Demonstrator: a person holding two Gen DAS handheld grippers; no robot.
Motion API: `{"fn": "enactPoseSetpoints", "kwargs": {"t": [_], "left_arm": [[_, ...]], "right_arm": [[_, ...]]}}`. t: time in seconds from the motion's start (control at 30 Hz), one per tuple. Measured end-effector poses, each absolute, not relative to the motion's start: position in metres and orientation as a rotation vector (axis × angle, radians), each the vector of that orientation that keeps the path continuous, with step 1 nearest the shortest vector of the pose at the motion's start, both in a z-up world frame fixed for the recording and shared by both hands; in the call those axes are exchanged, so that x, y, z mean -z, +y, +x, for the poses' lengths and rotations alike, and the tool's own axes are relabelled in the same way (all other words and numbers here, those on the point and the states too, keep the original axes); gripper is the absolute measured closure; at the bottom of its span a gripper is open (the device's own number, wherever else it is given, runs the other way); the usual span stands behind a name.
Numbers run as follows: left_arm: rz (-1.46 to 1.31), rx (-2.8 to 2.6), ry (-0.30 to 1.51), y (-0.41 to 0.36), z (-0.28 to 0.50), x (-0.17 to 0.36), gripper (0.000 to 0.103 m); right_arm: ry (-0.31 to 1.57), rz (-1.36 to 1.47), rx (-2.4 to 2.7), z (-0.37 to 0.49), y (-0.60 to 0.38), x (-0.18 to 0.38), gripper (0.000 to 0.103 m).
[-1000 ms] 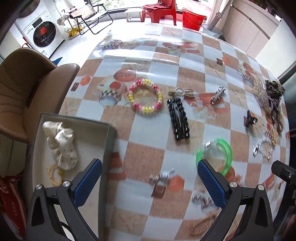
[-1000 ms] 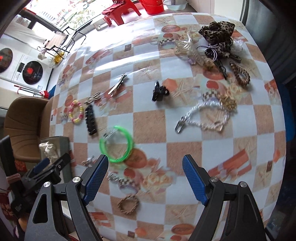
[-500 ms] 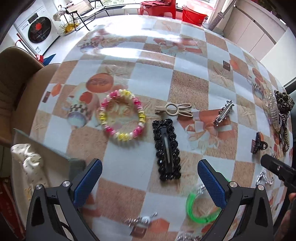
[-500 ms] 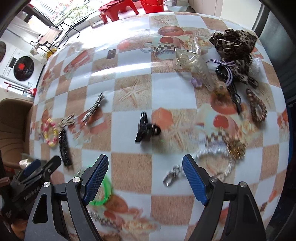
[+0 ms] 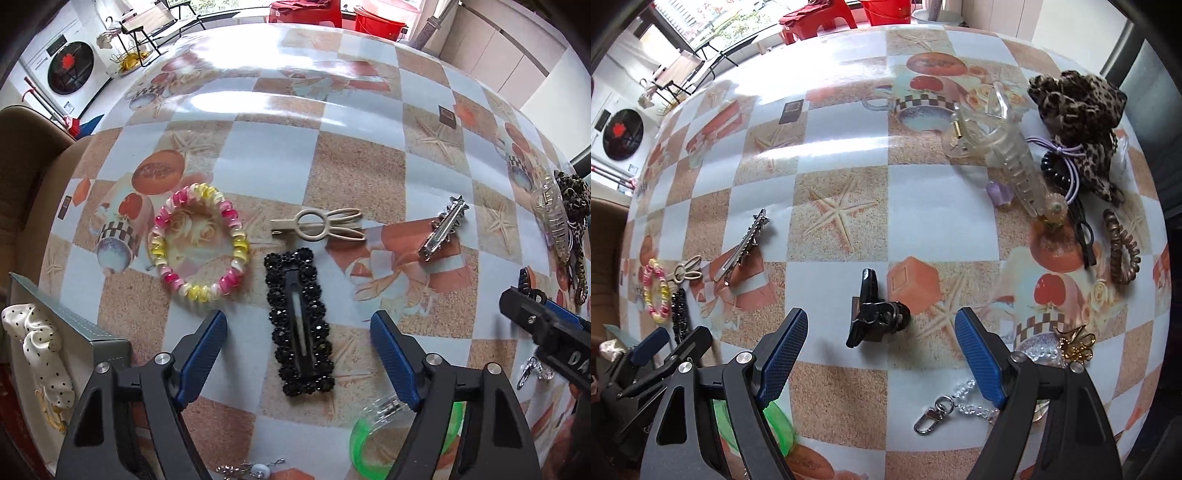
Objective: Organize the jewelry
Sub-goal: 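Move the left tool to the black beaded hair clip and grasp it, then grasp the black claw clip with the right tool, then carry the beaded clip with the left tool while the right tool carries the claw clip to the tray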
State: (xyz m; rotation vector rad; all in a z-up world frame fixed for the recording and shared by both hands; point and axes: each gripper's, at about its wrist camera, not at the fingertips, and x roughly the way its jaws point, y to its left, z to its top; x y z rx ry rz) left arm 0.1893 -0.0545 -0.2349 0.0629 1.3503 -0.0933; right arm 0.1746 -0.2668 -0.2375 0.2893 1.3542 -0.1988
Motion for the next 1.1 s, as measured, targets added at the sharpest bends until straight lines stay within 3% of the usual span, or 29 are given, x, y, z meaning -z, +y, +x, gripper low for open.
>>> {"fn": "enactPoseSetpoints", "kwargs": {"t": [0.13,0.2,0.27,0.37,1.1], "left_arm": [[0.073,0.11,1.331,-0.064,0.189,0.232,0.042],[0.079,0.119,1.325,-0.074,0.186,0.228,0.06],[0.083,0.13,1.323,-0.076,0.186,0.226,0.068],[0.074,0.134,1.32,-0.077,0.184,0.222,0.069],[0.036,0.195,1.237,-0.032,0.136,0.164,0.069]], "right_arm": [[1.35,0.21,0.239,0.174,-0.257,0.238,0.038],[1.339,0.204,0.247,0.172,-0.256,0.236,0.048],[1.332,0.203,0.247,0.172,-0.257,0.234,0.069],[1.329,0.214,0.247,0.167,-0.26,0.233,0.094],[1.252,0.408,0.106,0.106,-0.284,0.176,0.097]]}}
